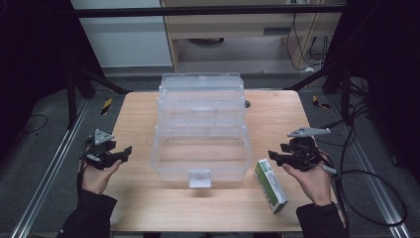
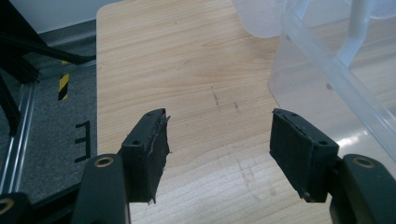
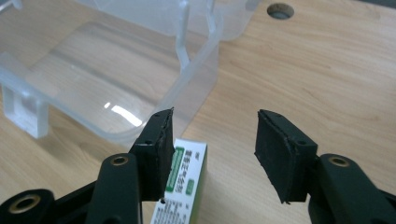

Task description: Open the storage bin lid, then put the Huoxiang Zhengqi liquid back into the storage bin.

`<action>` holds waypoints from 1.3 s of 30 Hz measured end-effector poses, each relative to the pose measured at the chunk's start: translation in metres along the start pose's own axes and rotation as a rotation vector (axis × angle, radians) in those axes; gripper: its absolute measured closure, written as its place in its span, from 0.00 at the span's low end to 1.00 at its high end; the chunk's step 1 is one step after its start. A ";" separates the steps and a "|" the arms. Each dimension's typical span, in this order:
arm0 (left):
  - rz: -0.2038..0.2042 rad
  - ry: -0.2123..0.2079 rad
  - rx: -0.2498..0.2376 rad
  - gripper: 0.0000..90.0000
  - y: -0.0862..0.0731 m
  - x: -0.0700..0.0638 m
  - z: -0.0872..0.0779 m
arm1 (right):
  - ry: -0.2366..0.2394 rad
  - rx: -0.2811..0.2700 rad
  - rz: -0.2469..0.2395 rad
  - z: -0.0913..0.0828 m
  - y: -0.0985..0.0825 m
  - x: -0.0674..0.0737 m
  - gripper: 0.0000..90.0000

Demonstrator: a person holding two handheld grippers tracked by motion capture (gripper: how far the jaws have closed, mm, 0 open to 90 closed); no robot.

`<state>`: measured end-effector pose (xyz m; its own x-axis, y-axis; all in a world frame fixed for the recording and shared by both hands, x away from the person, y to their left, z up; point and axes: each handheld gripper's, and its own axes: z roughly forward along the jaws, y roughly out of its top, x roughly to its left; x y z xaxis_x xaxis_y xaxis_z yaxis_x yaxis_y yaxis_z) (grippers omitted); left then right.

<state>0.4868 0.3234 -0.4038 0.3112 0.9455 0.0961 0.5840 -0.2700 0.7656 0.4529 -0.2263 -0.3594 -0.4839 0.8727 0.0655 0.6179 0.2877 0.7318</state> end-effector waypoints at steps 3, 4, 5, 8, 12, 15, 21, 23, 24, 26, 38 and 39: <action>0.000 0.003 0.005 0.40 -0.001 0.001 0.001 | -0.001 0.032 -0.003 -0.004 0.000 0.001 0.50; -0.001 0.003 0.006 0.40 -0.001 0.001 0.001 | 0.001 0.041 -0.007 -0.005 0.000 0.001 0.49; 0.000 0.003 0.007 0.40 -0.001 0.001 0.001 | -0.001 0.062 -0.012 -0.007 0.000 0.003 0.47; 0.003 0.011 0.013 0.39 -0.001 0.001 0.003 | 0.002 0.083 -0.008 -0.008 0.001 0.005 0.46; 0.004 0.015 0.019 0.39 -0.002 0.002 0.003 | 0.000 0.130 -0.006 -0.010 0.001 0.010 0.45; 0.004 0.011 0.015 0.39 -0.001 0.002 0.002 | 0.002 0.147 -0.006 -0.012 0.001 0.012 0.45; -0.004 0.016 0.038 0.39 -0.005 0.005 0.008 | 0.010 0.190 0.010 -0.012 0.002 0.017 0.47; -0.005 0.018 0.038 0.39 -0.005 0.005 0.008 | 0.012 0.198 0.006 -0.011 0.002 0.018 0.47; -0.004 0.018 0.038 0.39 -0.005 0.005 0.008 | 0.012 0.207 0.005 -0.011 0.001 0.018 0.47; -0.003 0.016 0.038 0.39 -0.004 0.004 0.010 | 0.012 0.216 0.003 -0.011 0.001 0.020 0.48; 0.008 0.015 0.054 0.38 -0.005 0.001 0.014 | 0.021 0.295 0.002 -0.004 -0.006 0.026 0.49; 0.009 0.014 0.055 0.38 -0.005 0.000 0.014 | 0.023 0.296 0.001 -0.003 -0.007 0.027 0.49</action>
<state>0.4941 0.3226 -0.4169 0.3058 0.9455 0.1118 0.6221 -0.2874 0.7283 0.4334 -0.2063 -0.3605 -0.4946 0.8650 0.0839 0.7708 0.3920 0.5023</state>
